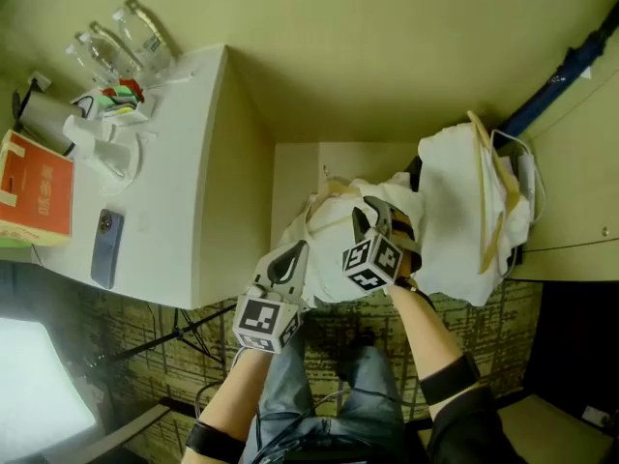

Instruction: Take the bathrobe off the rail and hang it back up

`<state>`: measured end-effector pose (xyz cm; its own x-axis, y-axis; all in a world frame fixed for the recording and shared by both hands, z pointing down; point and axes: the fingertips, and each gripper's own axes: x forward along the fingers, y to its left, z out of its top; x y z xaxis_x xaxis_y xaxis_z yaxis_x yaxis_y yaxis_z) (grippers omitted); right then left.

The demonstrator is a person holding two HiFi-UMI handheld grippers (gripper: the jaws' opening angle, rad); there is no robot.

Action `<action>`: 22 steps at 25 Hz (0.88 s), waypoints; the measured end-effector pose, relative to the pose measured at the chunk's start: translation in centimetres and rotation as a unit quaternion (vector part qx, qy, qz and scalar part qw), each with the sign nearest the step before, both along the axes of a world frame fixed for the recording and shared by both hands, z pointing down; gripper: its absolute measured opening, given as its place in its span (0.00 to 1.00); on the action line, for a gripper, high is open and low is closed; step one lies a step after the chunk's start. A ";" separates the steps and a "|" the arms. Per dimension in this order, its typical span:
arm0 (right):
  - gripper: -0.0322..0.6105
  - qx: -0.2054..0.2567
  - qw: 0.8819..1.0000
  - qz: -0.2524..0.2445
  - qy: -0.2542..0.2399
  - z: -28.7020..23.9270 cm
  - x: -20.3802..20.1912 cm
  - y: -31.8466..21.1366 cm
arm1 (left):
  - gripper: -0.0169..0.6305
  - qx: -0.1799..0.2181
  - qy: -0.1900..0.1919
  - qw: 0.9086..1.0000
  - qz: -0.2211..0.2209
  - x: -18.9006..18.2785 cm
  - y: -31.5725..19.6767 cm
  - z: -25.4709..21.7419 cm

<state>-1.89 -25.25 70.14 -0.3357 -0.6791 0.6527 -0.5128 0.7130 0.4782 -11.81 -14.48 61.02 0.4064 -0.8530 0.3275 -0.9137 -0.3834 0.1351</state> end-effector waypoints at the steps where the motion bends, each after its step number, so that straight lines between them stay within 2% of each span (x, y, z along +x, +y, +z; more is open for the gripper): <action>1: 0.24 0.001 1.000 0.007 -0.024 -3.0 1.0 1.4 | 0.03 0.002 -0.003 1.000 -0.003 0.2 0.9 -2.0; 4: 0.16 0.009 0.995 0.035 -0.093 -11.7 4.3 4.8 | 0.03 0.011 -0.012 1.000 -0.014 0.5 3.4 -8.4; 7: 0.09 0.011 0.985 0.062 -0.164 -19.1 6.7 7.6 | 0.03 0.016 -0.021 0.999 -0.028 0.1 5.8 -14.6; 11: 0.08 0.015 0.969 0.086 -0.231 -27.2 8.8 11.7 | 0.03 0.029 -0.020 0.998 -0.045 -1.5 8.6 -20.8; 17: 0.08 0.031 0.947 0.114 -0.300 -33.6 10.7 17.4 | 0.03 0.064 -0.014 0.997 -0.041 -3.4 11.8 -25.7; 22: 0.08 0.036 0.938 0.142 -0.315 -34.8 11.4 22.2 | 0.03 0.072 -0.011 0.997 -0.024 -4.3 15.5 -27.3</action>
